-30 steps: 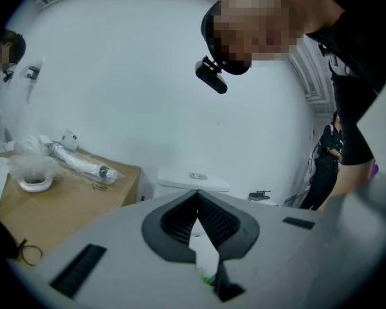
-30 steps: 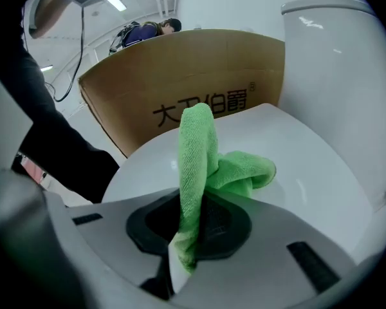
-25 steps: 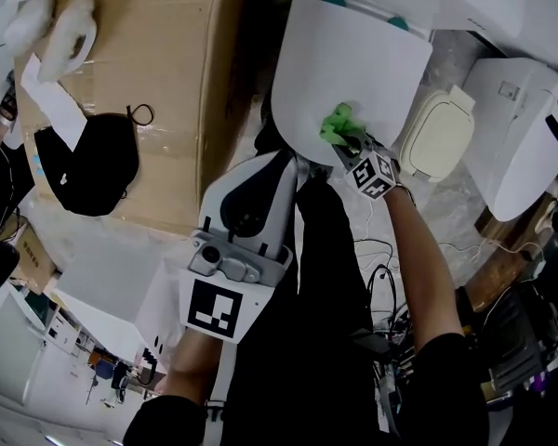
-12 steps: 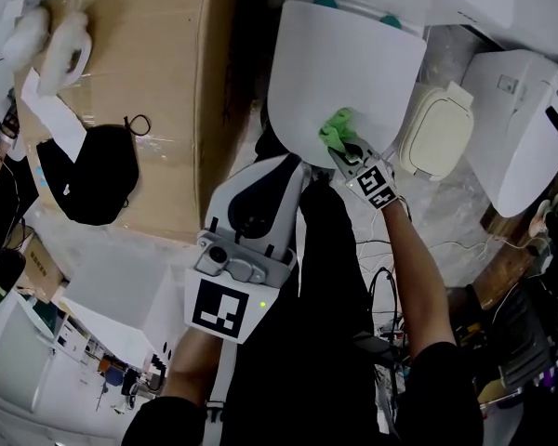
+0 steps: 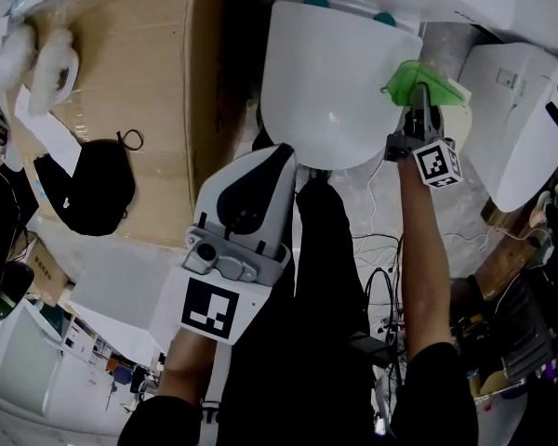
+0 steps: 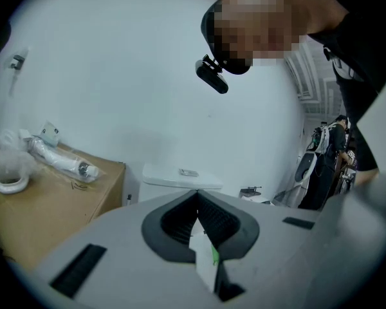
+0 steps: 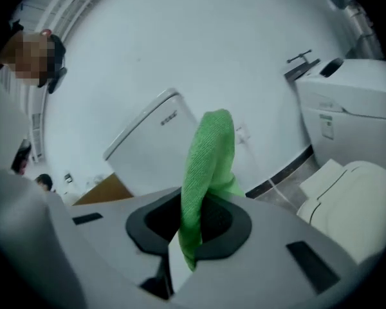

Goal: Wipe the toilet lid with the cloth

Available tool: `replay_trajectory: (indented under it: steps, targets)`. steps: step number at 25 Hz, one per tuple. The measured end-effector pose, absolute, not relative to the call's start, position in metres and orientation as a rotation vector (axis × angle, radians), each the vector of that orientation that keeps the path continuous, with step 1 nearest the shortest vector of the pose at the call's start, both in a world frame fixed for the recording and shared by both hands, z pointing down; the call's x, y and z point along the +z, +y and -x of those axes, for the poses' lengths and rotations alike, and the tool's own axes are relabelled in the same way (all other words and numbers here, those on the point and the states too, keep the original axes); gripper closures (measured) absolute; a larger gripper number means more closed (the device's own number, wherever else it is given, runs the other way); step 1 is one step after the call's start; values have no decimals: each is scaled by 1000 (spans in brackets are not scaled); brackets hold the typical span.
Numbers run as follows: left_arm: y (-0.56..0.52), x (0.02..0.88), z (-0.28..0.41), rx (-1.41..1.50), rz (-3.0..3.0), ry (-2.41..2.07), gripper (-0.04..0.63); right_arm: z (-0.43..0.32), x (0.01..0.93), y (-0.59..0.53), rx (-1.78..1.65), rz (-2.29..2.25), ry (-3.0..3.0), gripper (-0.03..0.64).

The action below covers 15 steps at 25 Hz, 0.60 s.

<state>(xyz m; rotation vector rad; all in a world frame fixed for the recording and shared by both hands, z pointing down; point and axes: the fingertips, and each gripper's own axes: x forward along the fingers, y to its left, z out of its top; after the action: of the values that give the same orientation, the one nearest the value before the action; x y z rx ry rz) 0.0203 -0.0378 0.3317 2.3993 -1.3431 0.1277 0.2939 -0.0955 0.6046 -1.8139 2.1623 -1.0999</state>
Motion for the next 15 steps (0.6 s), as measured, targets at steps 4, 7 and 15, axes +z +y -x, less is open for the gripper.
replay_trajectory:
  steps: [4, 7, 15]
  targets:
    - [-47, 335, -24, 126, -2399, -1331, 589, -342, 623, -127, -1047, 2159, 2112, 566]
    - [-52, 339, -28, 141, -2401, -1315, 589, -342, 653, -141, -1105, 2256, 2240, 566]
    - [-61, 345, -30, 157, -2393, -1295, 589, -294, 711, -152, -1361, 2139, 2362, 566]
